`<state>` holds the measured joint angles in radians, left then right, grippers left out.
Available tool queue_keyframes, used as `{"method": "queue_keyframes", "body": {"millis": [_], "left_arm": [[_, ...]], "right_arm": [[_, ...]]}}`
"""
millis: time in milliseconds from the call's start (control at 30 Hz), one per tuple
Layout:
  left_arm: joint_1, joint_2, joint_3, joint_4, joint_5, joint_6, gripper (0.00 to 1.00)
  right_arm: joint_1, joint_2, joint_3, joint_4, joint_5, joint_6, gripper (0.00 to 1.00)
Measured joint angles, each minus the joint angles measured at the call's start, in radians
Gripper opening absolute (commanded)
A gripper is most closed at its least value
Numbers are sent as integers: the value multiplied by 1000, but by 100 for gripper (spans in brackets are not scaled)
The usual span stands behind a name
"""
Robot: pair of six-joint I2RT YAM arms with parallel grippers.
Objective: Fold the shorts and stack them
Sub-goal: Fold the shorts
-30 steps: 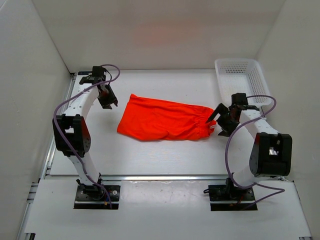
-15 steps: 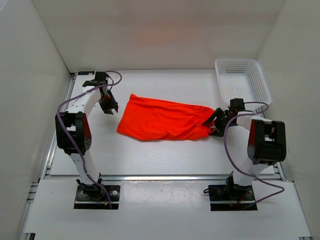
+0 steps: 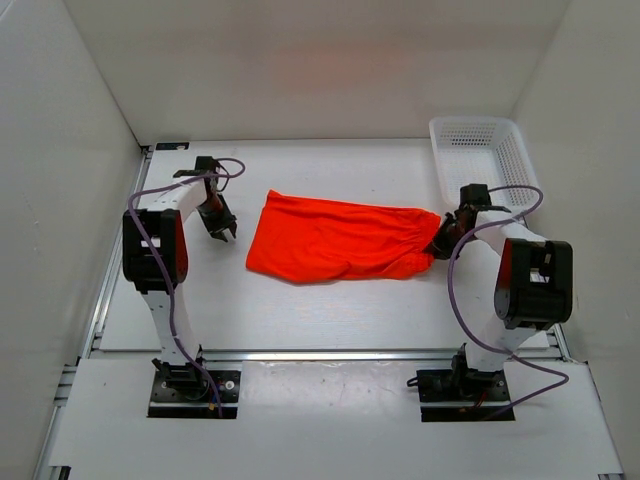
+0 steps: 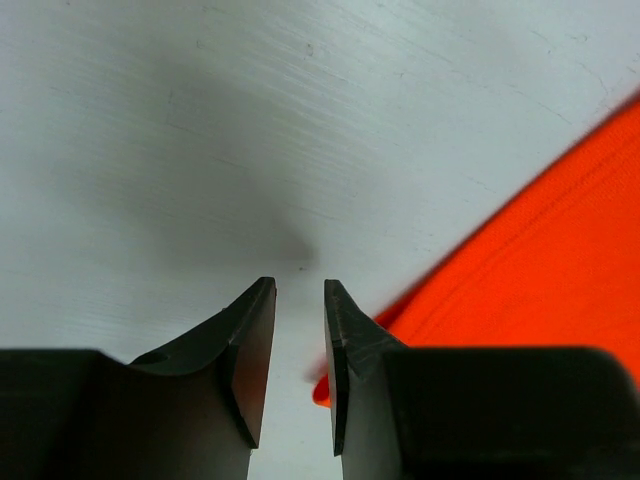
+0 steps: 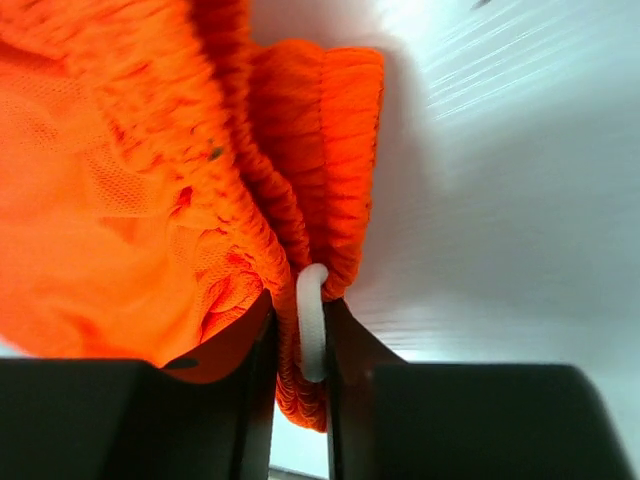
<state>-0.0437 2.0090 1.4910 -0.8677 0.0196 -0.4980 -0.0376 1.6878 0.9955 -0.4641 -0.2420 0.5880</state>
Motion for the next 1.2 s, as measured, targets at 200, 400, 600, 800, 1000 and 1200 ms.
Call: {"method": "queue_keyframes", "body": {"millis": [200, 400, 600, 800, 1000, 1200], "left_arm": [[0, 0, -29, 14, 2, 0, 37], [-37, 6, -55, 34, 40, -9, 34], [-64, 14, -63, 50, 88, -19, 33], [-58, 11, -75, 65, 112, -22, 33], [-47, -3, -96, 80, 130, -16, 33], [4, -11, -118, 81, 202, 11, 34]], "right_arm": [[87, -23, 173, -173, 187, -89, 0], [288, -18, 415, -326, 353, -128, 0], [492, 45, 612, -420, 470, -141, 0], [634, 224, 848, -531, 569, -151, 0], [776, 428, 1159, -626, 639, -163, 0], [871, 548, 1331, -676, 651, -177, 0]]}}
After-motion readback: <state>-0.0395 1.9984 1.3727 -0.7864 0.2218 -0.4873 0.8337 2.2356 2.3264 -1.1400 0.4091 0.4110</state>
